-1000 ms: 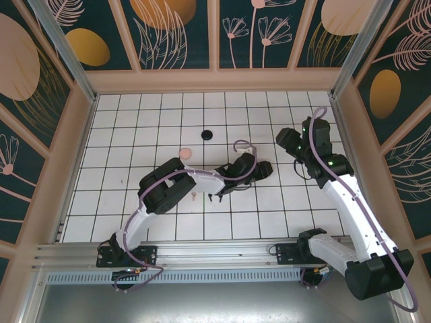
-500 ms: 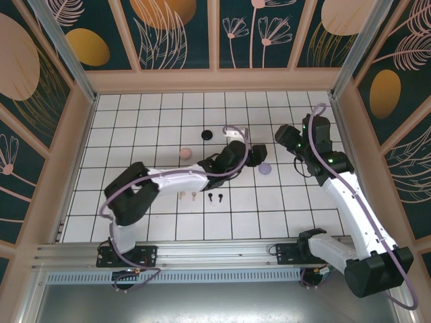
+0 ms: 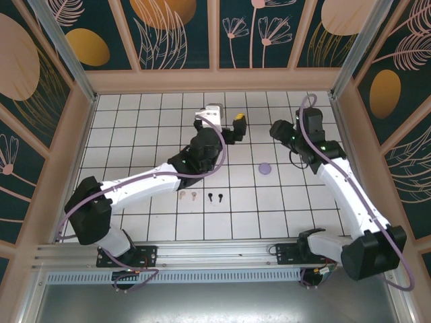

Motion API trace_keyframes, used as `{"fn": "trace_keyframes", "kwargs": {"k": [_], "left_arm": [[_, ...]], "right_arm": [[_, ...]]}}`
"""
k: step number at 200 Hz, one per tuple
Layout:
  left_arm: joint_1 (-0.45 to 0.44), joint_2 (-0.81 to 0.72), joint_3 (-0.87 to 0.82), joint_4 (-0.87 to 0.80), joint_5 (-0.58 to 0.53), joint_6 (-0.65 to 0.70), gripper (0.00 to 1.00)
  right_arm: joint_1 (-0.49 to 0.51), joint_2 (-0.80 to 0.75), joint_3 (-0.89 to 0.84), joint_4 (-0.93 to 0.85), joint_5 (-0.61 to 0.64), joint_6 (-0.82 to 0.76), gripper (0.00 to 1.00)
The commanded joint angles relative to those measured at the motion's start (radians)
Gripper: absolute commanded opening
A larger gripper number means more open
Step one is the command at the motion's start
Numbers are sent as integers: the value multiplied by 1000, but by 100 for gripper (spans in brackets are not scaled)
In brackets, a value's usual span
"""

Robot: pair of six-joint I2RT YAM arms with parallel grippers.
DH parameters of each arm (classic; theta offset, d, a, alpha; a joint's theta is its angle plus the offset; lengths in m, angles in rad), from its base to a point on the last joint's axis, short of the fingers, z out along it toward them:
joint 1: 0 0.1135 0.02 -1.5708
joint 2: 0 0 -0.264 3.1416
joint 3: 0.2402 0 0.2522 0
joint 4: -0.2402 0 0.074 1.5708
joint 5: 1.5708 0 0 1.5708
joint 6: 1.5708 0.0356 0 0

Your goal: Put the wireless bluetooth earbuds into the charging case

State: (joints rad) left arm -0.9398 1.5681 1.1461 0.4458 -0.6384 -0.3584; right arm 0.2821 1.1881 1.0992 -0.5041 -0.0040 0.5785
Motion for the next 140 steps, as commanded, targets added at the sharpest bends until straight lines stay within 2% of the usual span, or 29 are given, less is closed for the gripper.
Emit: {"fn": "trace_keyframes", "kwargs": {"k": [1, 18, 54, 81, 106, 140], "left_arm": [[65, -64, -60, 13, -73, -2, 99], [115, -109, -111, 11, -63, -55, 99], [162, -195, -243, 103, -178, -58, 99], [226, -271, -317, 102, -188, -141, 99], [313, -308, -315, -28, -113, -248, 99], [388, -331, -335, -56, -3, -291, 99]], "right_arm": [[61, 69, 72, 12, -22, -12, 63], [122, 144, 120, 7, -3, -9, 64], [233, 351, 265, -34, 14, 18, 65], [288, 539, 416, -94, 45, 31, 68], [319, 696, 538, -123, 58, 68, 72], [347, 881, 696, -142, 79, 124, 73]]}}
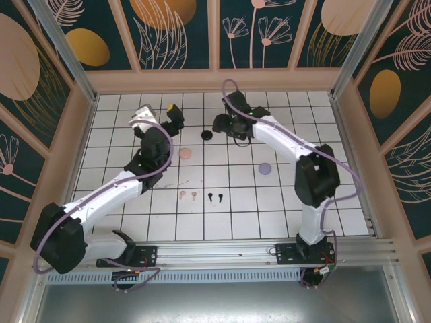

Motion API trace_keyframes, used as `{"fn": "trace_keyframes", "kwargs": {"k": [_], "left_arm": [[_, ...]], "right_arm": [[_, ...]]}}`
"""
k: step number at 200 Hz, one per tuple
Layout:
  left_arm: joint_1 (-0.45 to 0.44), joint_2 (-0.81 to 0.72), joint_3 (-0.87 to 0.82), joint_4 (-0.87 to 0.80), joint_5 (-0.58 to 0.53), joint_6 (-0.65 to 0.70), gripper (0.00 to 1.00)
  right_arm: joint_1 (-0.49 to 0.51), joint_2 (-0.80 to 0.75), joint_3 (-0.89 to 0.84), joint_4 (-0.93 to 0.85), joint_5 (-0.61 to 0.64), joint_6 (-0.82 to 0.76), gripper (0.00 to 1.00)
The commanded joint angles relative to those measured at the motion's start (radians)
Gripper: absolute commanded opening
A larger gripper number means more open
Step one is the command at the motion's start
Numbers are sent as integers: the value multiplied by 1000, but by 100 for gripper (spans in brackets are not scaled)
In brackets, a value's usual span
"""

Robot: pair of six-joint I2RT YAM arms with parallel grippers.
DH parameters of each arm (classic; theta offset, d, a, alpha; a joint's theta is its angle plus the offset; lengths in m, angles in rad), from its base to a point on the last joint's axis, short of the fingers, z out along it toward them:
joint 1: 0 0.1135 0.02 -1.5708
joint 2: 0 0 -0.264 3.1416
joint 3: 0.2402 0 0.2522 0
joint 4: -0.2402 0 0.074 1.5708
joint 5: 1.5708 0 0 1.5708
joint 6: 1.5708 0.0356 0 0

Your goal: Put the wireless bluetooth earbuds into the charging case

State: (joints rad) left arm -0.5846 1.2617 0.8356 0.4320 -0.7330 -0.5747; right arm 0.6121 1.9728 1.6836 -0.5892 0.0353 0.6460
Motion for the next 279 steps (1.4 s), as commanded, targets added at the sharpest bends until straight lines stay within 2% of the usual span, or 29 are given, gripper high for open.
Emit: {"fn": "trace_keyframes", "kwargs": {"k": [1, 33, 66, 143, 212, 237, 279], "left_arm": [[35, -25, -26, -42, 95, -77, 99], [109, -34, -51, -56, 209, -171, 99], [139, -41, -53, -76, 228, -174, 99], [168, -52, -65, -60, 244, -170, 99], [169, -29, -69, -39, 273, -186, 99], [169, -23, -72, -34, 279, -190, 99], [169, -10, -66, -32, 294, -190, 99]], "right_arm": [[18, 103, 117, -58, 40, 56, 73], [47, 301, 351, -113, 78, -33, 73], [64, 446, 520, -156, 119, -185, 74], [52, 548, 560, -104, 81, -271, 76], [63, 608, 577, -79, 132, -332, 71], [70, 615, 576, -70, 143, -357, 66], [78, 598, 539, -61, 134, -365, 45]]}}
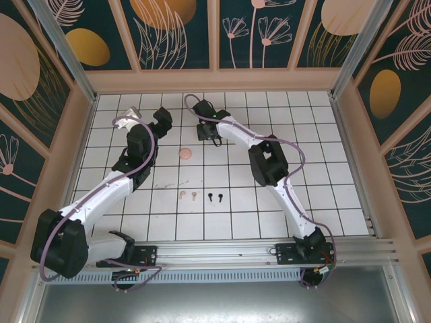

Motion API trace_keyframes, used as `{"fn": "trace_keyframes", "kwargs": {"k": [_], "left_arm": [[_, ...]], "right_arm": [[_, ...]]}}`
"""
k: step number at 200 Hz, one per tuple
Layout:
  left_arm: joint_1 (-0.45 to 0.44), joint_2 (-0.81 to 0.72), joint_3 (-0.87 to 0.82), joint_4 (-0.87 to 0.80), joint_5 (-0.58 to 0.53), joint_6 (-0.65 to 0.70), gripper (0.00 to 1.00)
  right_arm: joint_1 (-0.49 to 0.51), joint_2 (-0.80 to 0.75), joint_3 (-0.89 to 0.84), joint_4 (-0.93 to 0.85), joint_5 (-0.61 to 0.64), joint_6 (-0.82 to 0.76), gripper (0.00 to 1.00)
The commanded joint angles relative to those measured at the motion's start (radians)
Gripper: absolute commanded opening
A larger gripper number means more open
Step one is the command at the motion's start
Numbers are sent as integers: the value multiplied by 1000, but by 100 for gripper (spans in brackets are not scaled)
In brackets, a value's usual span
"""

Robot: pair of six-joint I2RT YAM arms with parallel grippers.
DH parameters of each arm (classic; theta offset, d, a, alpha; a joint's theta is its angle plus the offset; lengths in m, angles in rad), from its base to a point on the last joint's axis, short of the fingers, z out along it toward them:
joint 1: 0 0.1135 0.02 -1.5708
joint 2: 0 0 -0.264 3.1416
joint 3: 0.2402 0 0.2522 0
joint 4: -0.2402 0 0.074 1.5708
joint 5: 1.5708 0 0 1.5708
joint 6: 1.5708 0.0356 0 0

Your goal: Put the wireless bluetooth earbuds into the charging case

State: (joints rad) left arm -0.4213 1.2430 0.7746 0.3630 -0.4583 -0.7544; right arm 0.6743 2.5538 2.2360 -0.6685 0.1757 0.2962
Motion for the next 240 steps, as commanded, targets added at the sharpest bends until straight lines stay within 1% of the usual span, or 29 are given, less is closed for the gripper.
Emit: {"fn": "trace_keyframes", "kwargs": {"k": [1, 13, 46, 68, 88, 123, 145, 170, 195, 202, 217, 240], "left_arm": [[6, 10, -4, 37, 19, -9, 99], [6, 11, -1, 34, 23, -7, 99], [6, 10, 7, 25, 46, 14, 99], [6, 8, 17, 10, 73, 25, 99], [6, 0, 16, 9, 103, 32, 99], [6, -7, 20, 4, 163, 36, 99], [6, -13, 23, 1, 199, 29, 99], [6, -16, 20, 6, 237, 19, 99], [6, -13, 17, 11, 265, 13, 99], [6, -13, 17, 10, 268, 13, 99], [6, -11, 15, 11, 278, 11, 99], [6, -16, 16, 11, 292, 9, 99]], "right_arm": [[16, 15, -15, 19, -7, -16, 44], [19, -6, -44, 32, -12, -22, 39], [35, -107, -165, 75, -1, -59, 36], [52, -207, -301, 112, 7, -106, 34], [66, -318, -458, 159, 9, -139, 34], [95, -483, -708, 226, -31, -177, 34], [120, -549, -830, 251, -49, -182, 35], [143, -592, -929, 283, -64, -169, 35], [148, -599, -980, 306, -81, -155, 40], [148, -598, -986, 308, -81, -150, 43], [147, -599, -985, 303, -86, -136, 54], [149, -637, -987, 292, -97, -80, 63]]}}
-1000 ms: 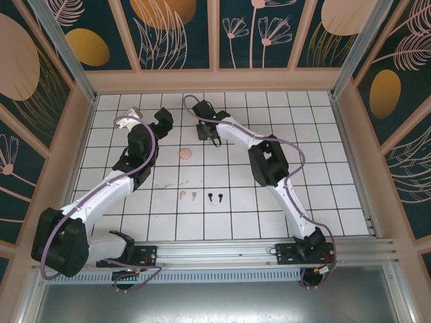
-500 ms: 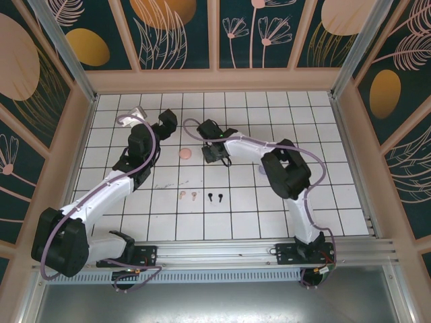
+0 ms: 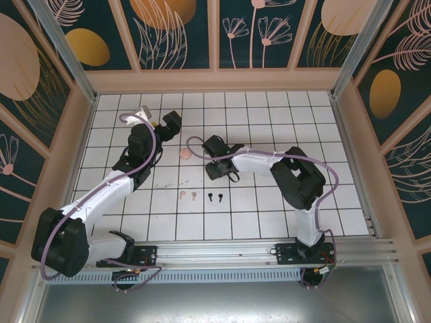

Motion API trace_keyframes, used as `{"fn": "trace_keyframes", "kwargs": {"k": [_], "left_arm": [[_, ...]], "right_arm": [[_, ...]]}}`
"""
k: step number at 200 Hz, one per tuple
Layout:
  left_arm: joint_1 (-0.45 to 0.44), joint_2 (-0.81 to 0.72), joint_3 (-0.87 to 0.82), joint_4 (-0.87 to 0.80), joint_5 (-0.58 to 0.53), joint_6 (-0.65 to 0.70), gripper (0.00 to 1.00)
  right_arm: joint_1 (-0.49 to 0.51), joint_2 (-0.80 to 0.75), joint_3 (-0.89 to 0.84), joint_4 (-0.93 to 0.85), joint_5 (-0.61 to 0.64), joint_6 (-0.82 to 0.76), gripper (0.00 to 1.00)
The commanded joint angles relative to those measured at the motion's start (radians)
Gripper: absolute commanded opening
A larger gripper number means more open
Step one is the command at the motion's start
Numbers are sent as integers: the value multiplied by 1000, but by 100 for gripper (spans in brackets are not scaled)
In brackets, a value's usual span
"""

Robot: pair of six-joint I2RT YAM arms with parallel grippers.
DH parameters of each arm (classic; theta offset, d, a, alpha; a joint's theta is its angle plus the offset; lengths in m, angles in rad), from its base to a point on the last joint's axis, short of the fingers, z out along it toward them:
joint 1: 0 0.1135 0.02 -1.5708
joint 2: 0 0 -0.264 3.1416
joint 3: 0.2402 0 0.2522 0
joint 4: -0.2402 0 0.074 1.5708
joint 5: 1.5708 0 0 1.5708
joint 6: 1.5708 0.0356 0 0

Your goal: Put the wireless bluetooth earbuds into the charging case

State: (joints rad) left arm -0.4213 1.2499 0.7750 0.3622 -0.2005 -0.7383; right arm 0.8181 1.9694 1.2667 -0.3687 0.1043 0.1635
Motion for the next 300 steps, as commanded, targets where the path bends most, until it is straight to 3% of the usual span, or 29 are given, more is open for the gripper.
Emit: {"fn": "trace_keyframes", "kwargs": {"k": [1, 31, 77, 103, 170, 300], "left_arm": [[6, -23, 15, 11, 34, -7, 99], [6, -35, 14, 10, 43, -15, 99], [6, -55, 10, 15, 42, -26, 99], [6, -53, 12, 18, 36, -26, 99], [6, -50, 13, 32, 33, -26, 99], [6, -74, -22, 44, 18, -23, 99]], "right_arm": [[5, -55, -18, -9, -27, 57, 64], [7, -151, -29, -26, -60, 214, 67], [12, -204, -38, -90, -67, 650, 67], [28, -216, -68, -67, -67, 763, 67], [44, -182, -124, -29, -77, 809, 67], [1, -32, 62, -105, -43, 742, 67]]}}
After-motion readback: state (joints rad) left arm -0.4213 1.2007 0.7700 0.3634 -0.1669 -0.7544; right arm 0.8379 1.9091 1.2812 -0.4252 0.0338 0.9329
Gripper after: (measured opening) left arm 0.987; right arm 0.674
